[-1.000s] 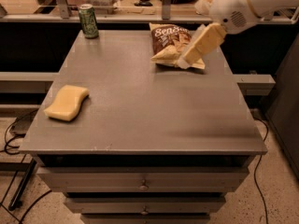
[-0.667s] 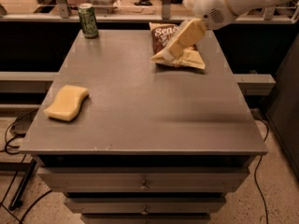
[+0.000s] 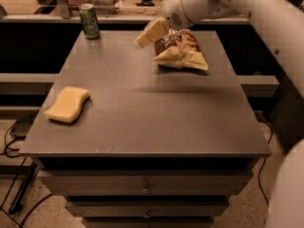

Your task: Move green can near sponge

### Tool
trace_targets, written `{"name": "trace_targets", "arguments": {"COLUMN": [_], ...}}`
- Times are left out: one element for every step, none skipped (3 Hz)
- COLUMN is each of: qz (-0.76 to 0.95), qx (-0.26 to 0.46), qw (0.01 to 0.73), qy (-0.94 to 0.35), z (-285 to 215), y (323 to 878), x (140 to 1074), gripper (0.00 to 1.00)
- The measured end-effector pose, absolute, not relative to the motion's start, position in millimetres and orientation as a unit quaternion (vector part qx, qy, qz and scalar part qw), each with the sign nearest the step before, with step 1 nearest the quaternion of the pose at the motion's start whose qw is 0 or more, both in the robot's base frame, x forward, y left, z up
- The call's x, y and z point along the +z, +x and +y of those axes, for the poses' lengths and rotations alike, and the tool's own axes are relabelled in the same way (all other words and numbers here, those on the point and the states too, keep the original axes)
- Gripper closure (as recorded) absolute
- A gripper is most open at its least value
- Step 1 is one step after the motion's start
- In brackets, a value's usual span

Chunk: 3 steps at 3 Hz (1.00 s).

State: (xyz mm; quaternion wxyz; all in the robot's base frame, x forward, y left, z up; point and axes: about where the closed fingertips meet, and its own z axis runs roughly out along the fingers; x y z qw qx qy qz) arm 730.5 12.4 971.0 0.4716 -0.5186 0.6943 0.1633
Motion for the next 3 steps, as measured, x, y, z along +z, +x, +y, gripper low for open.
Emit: {"name": "trace_targets", "arguments": {"qz": [0.694, 0.689, 0.689], "qx": [0.178, 0.205, 0.205], "qw": [0.486, 0.489, 0.488], "qy": [-0.500, -0.494, -0.494], "z": [38.2, 56.9, 57.0], "y": [762.5, 786.6, 786.6], "x": [958.7, 940.5, 940.5], "gripper": [0.00, 0.00, 0.00]}}
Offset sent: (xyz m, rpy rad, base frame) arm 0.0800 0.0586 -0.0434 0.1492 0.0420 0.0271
